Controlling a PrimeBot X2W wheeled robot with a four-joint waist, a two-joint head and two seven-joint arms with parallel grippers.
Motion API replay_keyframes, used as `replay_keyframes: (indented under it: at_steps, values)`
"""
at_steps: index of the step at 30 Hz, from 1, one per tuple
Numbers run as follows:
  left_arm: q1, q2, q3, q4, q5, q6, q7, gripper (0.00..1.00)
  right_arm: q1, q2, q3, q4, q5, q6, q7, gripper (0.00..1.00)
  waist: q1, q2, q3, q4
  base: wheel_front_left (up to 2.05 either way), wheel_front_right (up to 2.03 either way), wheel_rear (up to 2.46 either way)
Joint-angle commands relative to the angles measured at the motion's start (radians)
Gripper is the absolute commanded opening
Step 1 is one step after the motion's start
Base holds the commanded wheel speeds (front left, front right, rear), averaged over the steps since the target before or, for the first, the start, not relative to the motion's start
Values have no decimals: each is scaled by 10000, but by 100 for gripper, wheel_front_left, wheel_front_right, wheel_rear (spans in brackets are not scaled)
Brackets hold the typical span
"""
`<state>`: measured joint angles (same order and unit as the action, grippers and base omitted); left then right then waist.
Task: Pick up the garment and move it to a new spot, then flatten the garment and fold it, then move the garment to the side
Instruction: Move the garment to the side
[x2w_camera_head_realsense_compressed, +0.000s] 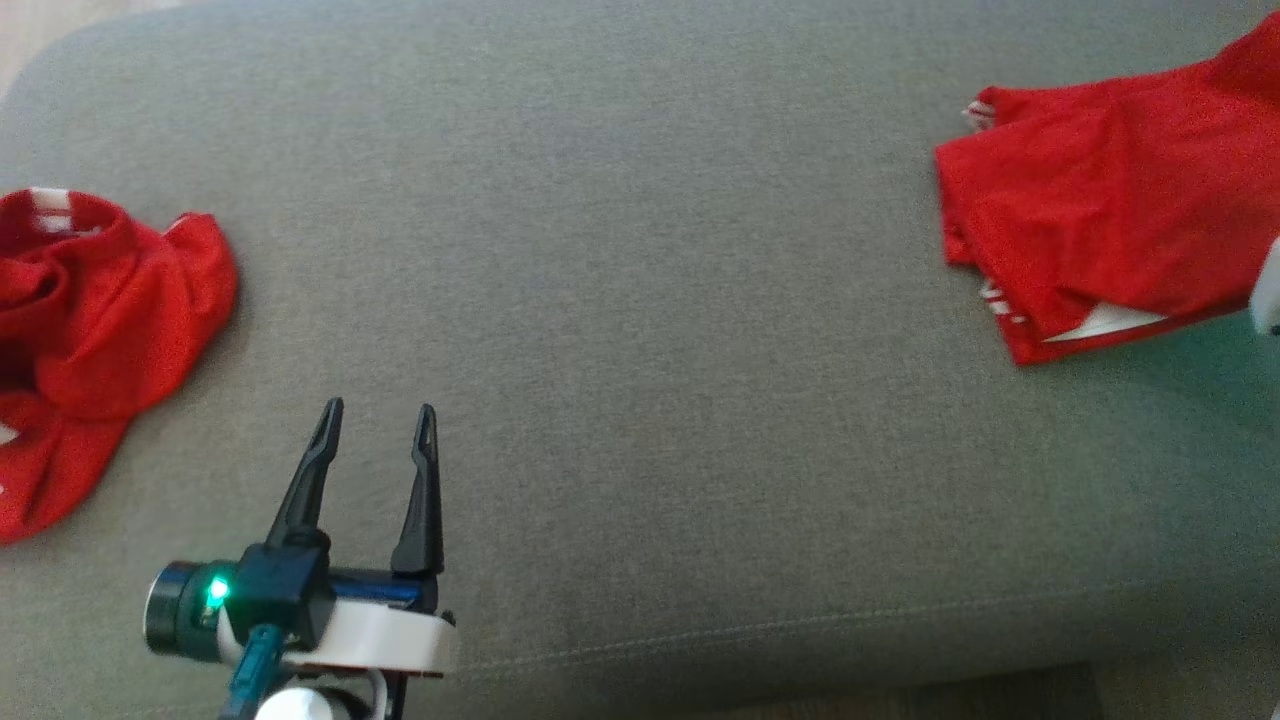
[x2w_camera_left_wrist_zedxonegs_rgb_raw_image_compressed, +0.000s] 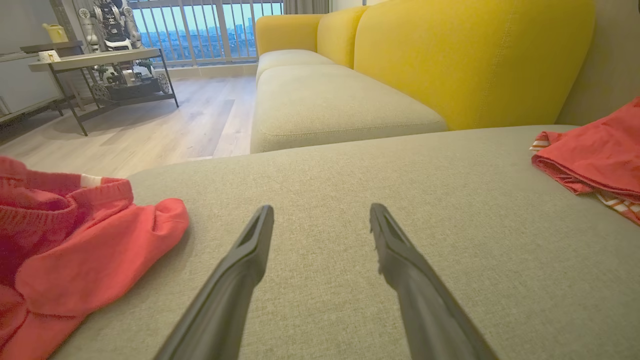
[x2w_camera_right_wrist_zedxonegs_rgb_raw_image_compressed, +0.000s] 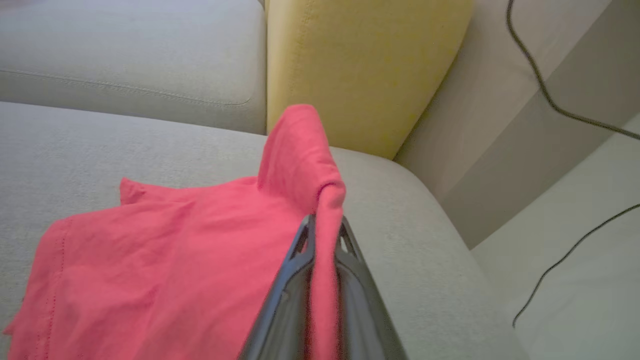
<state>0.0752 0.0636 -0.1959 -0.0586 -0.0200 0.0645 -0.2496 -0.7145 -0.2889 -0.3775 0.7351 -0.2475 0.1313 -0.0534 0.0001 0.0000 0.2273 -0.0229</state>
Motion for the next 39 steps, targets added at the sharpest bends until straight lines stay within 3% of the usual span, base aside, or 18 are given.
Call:
replay_keyframes:
  at_steps: [1, 12, 28, 29, 30, 34, 39]
  values:
    - [-372, 119, 359, -352, 96, -15, -122, 100, -5, -181, -39, -860, -164, -6, 122, 0, -1, 0, 135, -179, 0, 0, 0]
    - [-664, 227, 278, -388, 150, -86, -122, 100, 503, 164, 35, -2864, -336, -6, 733, 0, -1, 0, 564, -499, 0, 0, 0]
    - [-735, 246, 153, -294, 123, -71, -122, 100, 826, 552, -587, -3721, -1184, -6, 695, 2, -1, 0, 449, -526, 0, 0, 0]
    - [-725, 246, 149, -285, 117, -71, -122, 100, 833, 609, -713, -3727, -1256, -6, 715, 43, -1, 0, 423, -515, 0, 0, 0]
    - [-715, 245, 145, -277, 110, -71, -122, 100, 862, 646, -774, -3755, -1382, -6, 684, 100, -1, 0, 396, -501, 0, 0, 0]
    - [-650, 236, 146, -247, 80, -57, -122, 100, 1035, 858, -774, -4101, -1927, -6, 325, 100, -1, 0, 235, -459, 0, 0, 0]
    - [-519, 200, 166, -256, 44, 26, -122, 100, 1431, 1481, -10, -4655, -2172, -6, -522, 100, -1, 0, -82, -378, 0, 0, 0]
